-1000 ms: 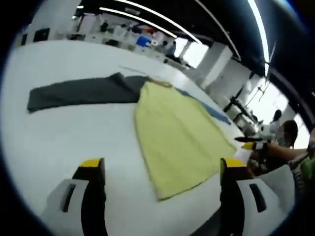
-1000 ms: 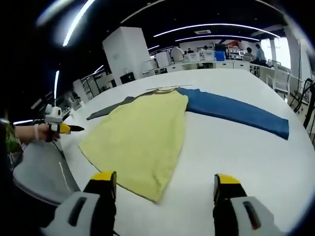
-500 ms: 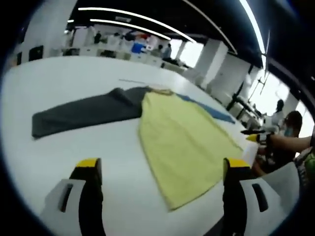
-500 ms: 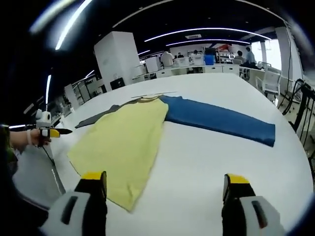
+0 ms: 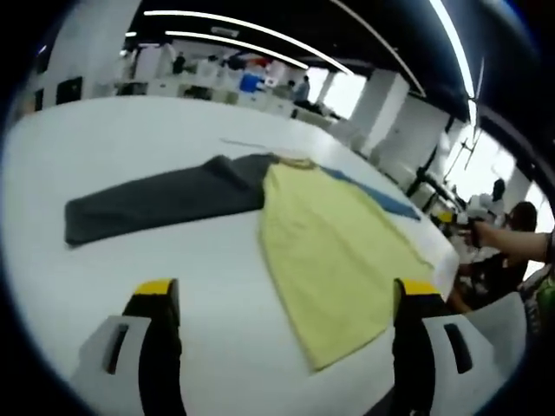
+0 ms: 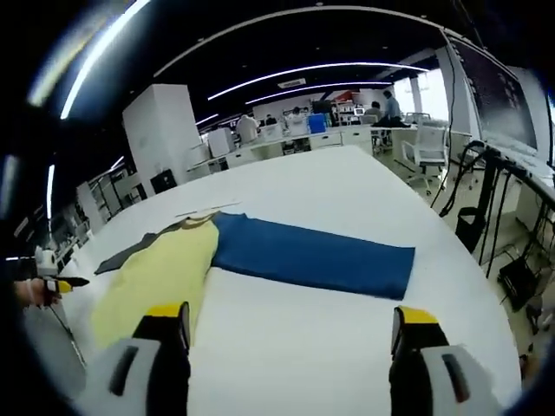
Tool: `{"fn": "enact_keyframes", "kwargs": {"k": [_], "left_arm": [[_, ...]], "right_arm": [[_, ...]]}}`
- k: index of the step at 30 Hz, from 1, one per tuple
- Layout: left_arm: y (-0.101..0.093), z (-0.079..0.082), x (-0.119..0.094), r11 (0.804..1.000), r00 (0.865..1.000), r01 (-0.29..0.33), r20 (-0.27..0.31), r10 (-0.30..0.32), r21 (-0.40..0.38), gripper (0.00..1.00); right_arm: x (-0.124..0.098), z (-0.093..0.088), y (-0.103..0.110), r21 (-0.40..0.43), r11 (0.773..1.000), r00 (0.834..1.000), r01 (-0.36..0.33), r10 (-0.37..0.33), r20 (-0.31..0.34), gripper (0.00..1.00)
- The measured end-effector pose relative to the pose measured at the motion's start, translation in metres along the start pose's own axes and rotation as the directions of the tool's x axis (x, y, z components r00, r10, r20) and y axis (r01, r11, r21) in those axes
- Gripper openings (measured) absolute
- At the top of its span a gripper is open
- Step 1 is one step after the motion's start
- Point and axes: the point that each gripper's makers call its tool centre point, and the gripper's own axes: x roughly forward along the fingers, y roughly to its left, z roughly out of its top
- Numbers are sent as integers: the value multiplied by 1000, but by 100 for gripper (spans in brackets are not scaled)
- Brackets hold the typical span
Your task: Fold the garment on the visible template until the final outline fits inside the template.
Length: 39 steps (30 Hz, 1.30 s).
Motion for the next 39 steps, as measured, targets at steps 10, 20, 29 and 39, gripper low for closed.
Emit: {"fn": "enact_keyframes", "kwargs": {"k": [10, 20, 29, 39], "left_arm": [[12, 5, -3, 999, 999, -34, 15, 34, -23, 97], [20, -8, -7, 994, 998, -69, 8, 70, -81, 93], [19, -22, -6, 989, 997, -79, 2, 80, -123, 91], [19, -28, -9, 987, 997, -82, -8, 82, -138, 89]], "right_arm": [[22, 7, -46, 90, 985, 989, 147, -146, -19, 70], [34, -4, -88, 181, 947, 964, 267, -261, -53, 50], [43, -7, -94, 179, 939, 955, 294, -284, -81, 31], [46, -8, -101, 143, 931, 942, 335, -325, -87, 9]]}}
